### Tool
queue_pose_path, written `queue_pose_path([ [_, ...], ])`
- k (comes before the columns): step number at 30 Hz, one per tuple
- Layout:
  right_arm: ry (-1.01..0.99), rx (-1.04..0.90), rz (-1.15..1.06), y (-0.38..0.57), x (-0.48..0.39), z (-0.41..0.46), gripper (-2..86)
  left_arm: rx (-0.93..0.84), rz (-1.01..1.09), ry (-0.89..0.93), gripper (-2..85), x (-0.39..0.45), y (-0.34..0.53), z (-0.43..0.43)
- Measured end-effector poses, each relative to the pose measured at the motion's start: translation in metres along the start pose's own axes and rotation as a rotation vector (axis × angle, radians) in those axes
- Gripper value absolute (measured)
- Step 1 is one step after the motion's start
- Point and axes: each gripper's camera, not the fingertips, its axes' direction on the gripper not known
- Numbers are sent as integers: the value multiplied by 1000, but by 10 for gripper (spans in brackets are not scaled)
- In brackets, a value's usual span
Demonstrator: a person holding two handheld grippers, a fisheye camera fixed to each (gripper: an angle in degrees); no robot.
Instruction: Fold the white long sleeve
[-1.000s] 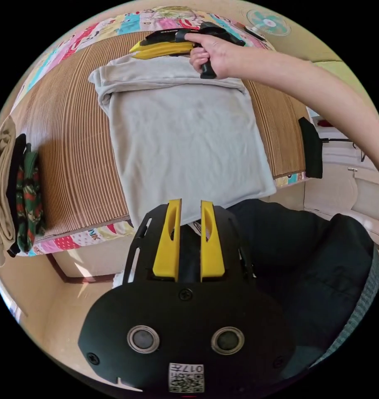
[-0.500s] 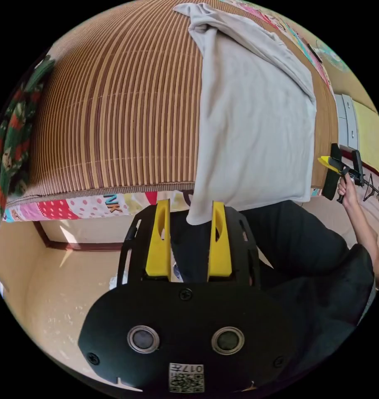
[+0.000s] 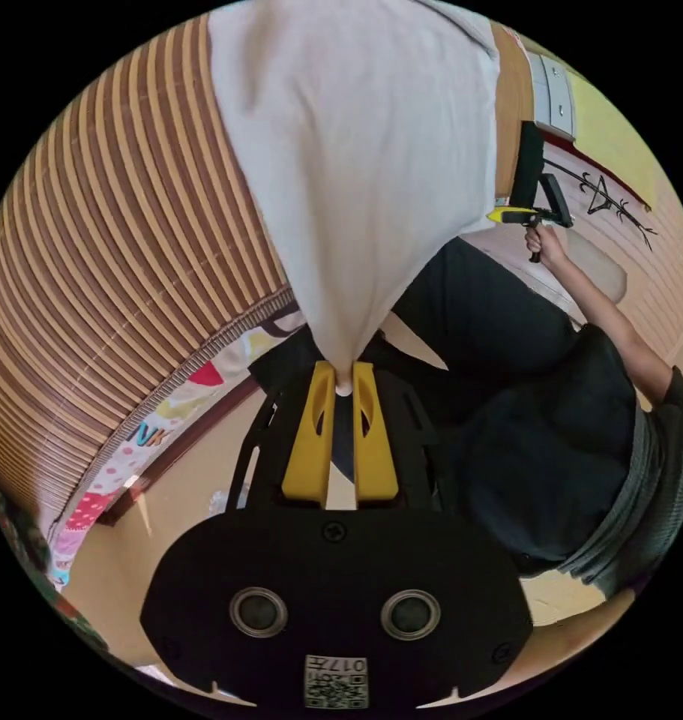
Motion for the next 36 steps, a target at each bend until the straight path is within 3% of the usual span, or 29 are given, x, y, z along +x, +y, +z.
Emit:
queue_pose_path([
  [4,-373,-43,-183,9,13,-25,37,44,149,146,38,8,42,-61],
  [7,-765,140,-405,50,24,-72,30,191,240,357,37,5,83,-110],
  [10,-954,370,-559,103,31,-112,26,352,329,576,39,1,129,-150],
  [17,-1290,586,-797,185,28,-104,17,630,548,1095,41,-6,223,-159],
  [20,-1332,725,-650,182,39,-88,13,795,499,1159,42,-18,236,-150],
  [21,-1307,786,-507,173,49,-83,11,841,447,1153,42,-25,236,-148],
  [23,-1247,830,-284,155,60,-79,10,1002,119,1105,42,-56,231,-145],
  [26,-1291,861,-74,113,65,-79,10,1116,-132,1105,40,-84,207,-153],
  [36,-1243,1008,50,-22,11,-163,21,1239,-103,994,31,-92,75,-298],
])
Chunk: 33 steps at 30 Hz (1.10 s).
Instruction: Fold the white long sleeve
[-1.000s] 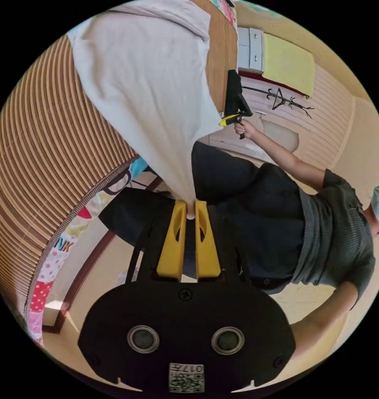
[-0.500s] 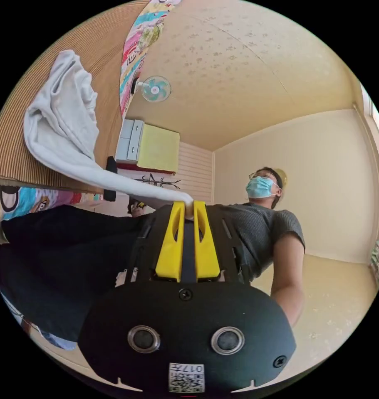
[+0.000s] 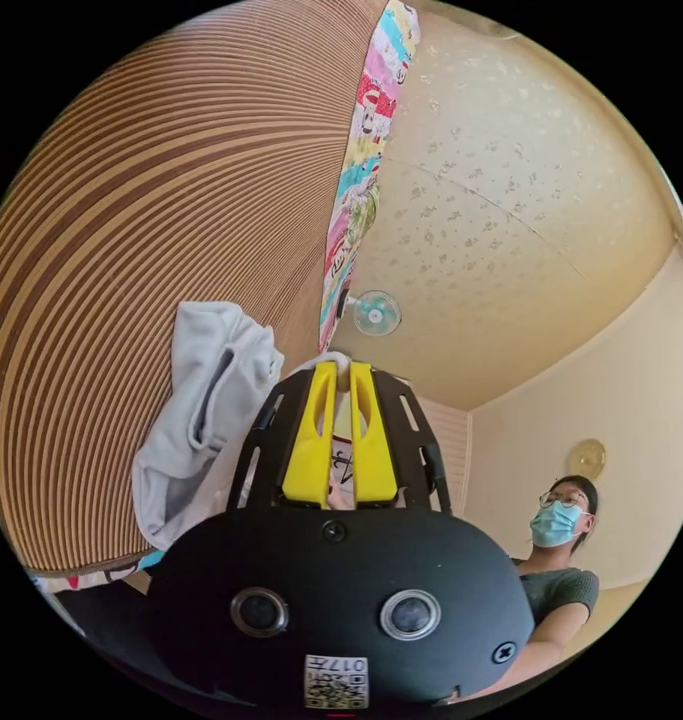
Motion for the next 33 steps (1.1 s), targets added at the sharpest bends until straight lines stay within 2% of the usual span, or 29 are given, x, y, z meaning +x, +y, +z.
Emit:
queue_pose_path([
  [8,133,36,15,-32,7,51,39,45,-103,-167,52,-27,-45,54],
  [11,497,0,-211,-22,-43,66,26,69,-57,-267,89,-24,-31,49],
  [13,839,-226,-371,-1,-68,111,16,3,-17,-400,122,-22,-15,51],
  [16,1067,-445,-553,52,-67,163,9,-151,78,-638,165,-26,26,68],
  [18,1121,-524,-606,82,-57,191,7,-227,106,-680,181,-36,53,82],
  [22,1068,-671,-688,136,-35,262,5,-344,147,-648,185,-63,100,123],
  [26,1141,-626,-729,160,-17,313,5,-343,158,-789,123,-76,116,148],
  [29,1320,-676,-719,162,19,349,5,-417,153,-722,77,-85,122,161],
  [30,1375,-751,-719,160,35,359,5,-425,161,-716,74,-84,124,163],
  [32,1337,-802,-709,153,34,363,4,-445,215,-679,67,-79,134,165],
  [33,1300,-860,-617,141,33,367,5,-439,219,-670,67,-79,137,164],
])
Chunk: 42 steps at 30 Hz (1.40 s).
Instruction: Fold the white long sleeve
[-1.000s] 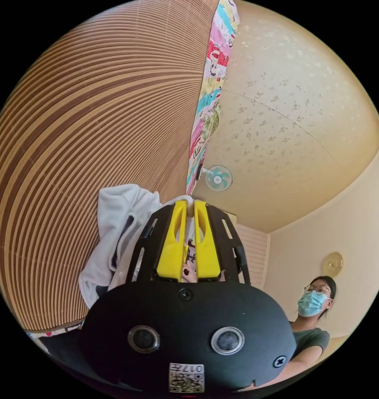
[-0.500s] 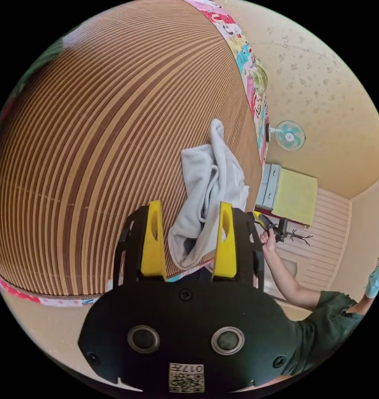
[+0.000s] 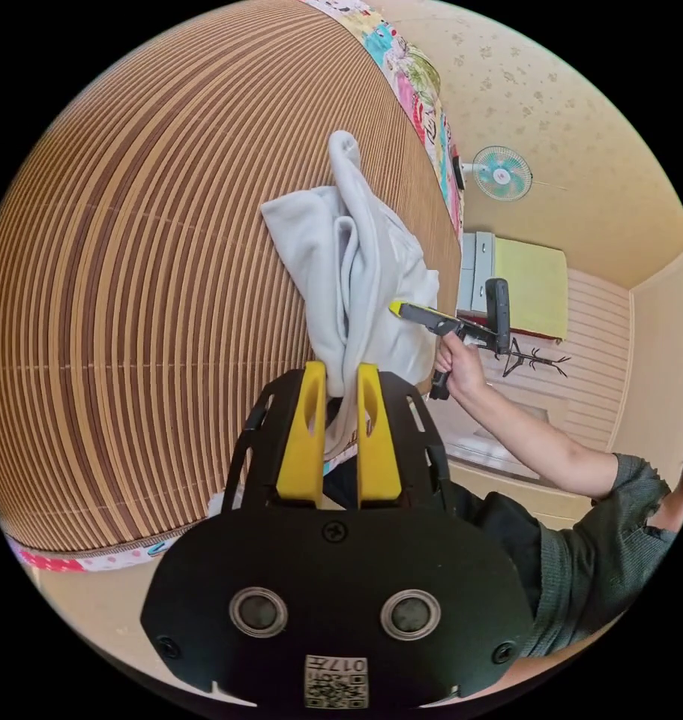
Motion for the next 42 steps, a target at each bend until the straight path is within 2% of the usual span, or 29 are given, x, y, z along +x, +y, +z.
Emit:
queue_pose_path([
  [2,-84,15,-6,-2,4,-17,5,46,-42,26,66,-8,15,1],
  [4,-56,164,-52,17,1,-51,5,100,-87,40,65,-14,28,1],
  [7,-69,235,-72,41,-1,-66,6,168,-67,27,66,-1,46,-5],
  [11,-119,161,-58,51,1,-32,6,150,134,-59,66,74,51,2],
  [15,-117,115,-69,50,0,9,6,103,238,-121,66,144,44,36],
  [18,-191,76,-43,48,14,-4,6,48,351,-162,67,202,38,83],
  [21,-347,171,-62,75,42,-42,7,4,487,-232,72,255,37,142],
  [23,-409,258,-7,105,74,-69,7,-66,560,-256,80,284,33,202],
  [25,-374,335,169,154,126,-92,9,-160,591,-273,86,292,29,255],
  [27,-351,361,284,191,166,-102,12,-255,565,-307,93,287,27,308],
  [29,-416,401,363,227,204,-110,16,-358,512,-181,100,281,27,347],
  [32,-576,497,358,271,242,-123,34,-270,559,-25,102,288,37,332],
  [35,-671,477,313,277,253,-126,90,-155,529,-119,115,276,37,302],
  [39,-696,333,131,235,219,-126,121,-49,322,-275,129,215,18,272],
  [41,-651,209,98,213,199,-117,112,-59,187,-295,132,170,2,261],
  [42,-627,80,88,199,188,-104,94,-53,164,-302,133,162,-1,257],
])
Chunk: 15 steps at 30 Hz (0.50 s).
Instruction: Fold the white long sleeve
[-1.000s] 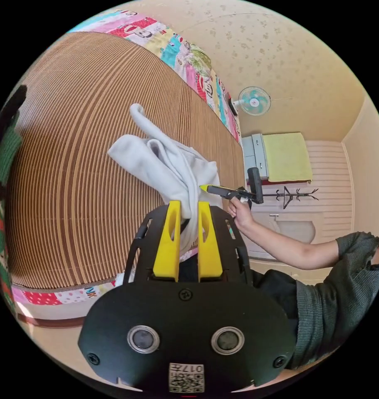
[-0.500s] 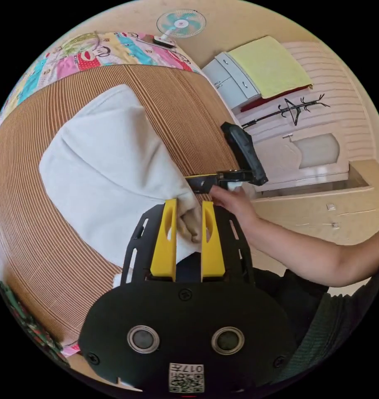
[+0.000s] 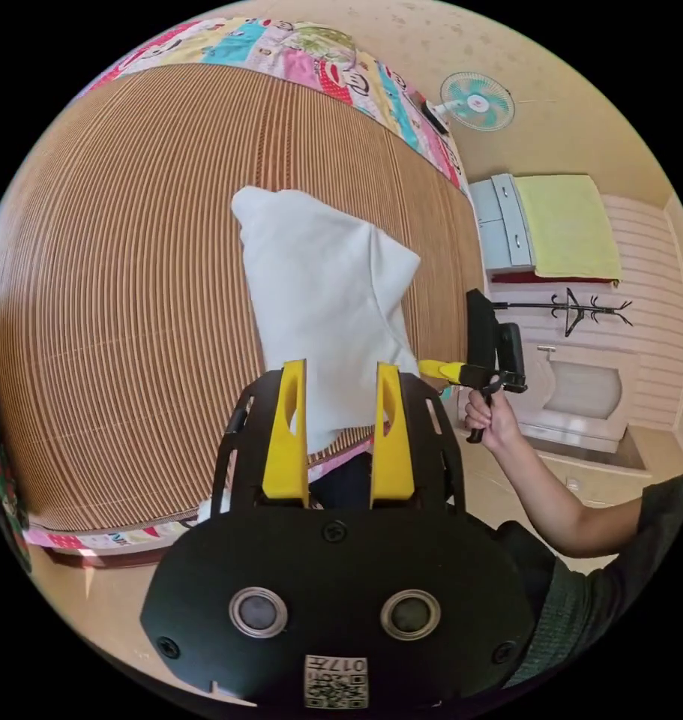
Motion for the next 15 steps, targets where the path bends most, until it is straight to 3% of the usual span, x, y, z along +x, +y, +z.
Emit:
queue_pose_path([
  [2,50,-174,-11,-10,-4,21,51,13,-58,-33,134,-26,-5,-7],
  [6,-54,26,-282,23,-24,-33,38,22,-70,49,137,-47,-12,-12],
  [8,-3,53,-224,38,-1,-55,37,31,-91,98,149,-59,-14,-8],
  [10,181,-49,-37,43,46,-64,40,29,-95,131,159,-66,-17,-1],
  [13,156,-205,34,35,73,-68,51,-25,-101,168,178,-77,-27,24],
  [15,144,-188,-30,32,67,-84,74,-67,-95,190,191,-80,-36,40],
])
